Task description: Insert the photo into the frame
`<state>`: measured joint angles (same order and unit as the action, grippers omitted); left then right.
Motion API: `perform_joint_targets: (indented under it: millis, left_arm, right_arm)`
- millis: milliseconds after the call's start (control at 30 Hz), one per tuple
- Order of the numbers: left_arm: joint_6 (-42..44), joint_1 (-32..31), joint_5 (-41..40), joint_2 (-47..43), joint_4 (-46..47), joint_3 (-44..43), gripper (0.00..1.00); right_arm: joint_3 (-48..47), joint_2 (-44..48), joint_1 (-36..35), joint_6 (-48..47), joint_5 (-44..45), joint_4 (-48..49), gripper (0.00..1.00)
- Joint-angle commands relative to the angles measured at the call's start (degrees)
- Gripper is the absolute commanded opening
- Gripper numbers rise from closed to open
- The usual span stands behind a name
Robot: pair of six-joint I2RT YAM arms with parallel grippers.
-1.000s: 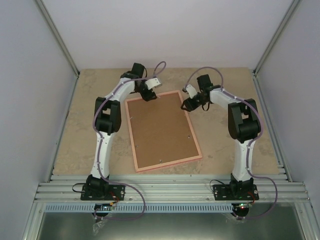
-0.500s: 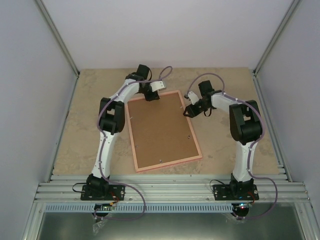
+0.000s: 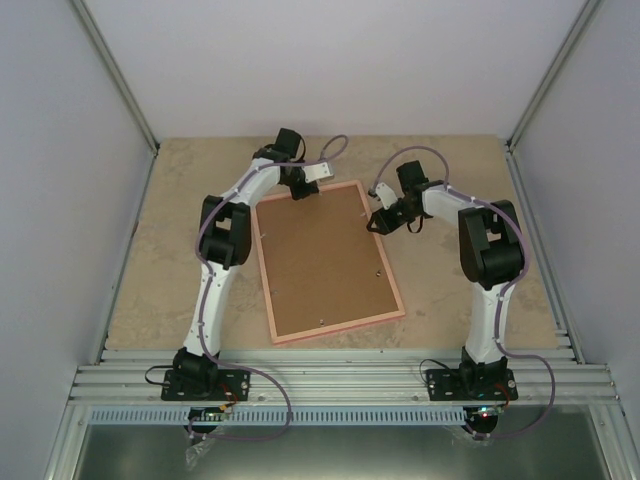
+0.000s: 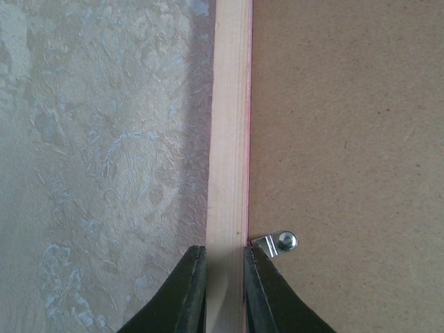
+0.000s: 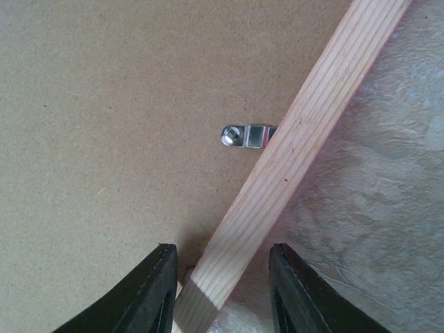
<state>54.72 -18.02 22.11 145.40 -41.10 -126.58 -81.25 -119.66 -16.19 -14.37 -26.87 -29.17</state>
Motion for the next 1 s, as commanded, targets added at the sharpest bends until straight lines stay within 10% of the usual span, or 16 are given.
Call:
perform_joint_targets:
  millis: [0, 400, 700, 967]
  left_arm:
    - [0.0, -1.5, 0.7, 2.4, -2.5, -0.2, 0.13]
    - [-16.3, 3.3, -8.1, -4.8, 10.5, 8.4, 0.21]
    - [-21.5, 6.9, -6.8, -15.8, 18.3, 26.0, 0.27]
    - [-23.9, 6.9, -6.8, -17.1, 20.3, 28.7, 0.29]
  right_arm:
    - [-0.5, -2.1, 0.3, -0.4, 0.4, 1.0, 0.37]
    - [-11.2, -6.8, 0.4, -0.6, 0.7, -0.1, 0.38]
    - [-6.5, 5.3, 2.7, -0.9, -2.4, -3.7, 0.84]
    - [7.2, 13.0, 2.6, 0.5, -4.1, -3.6, 0.86]
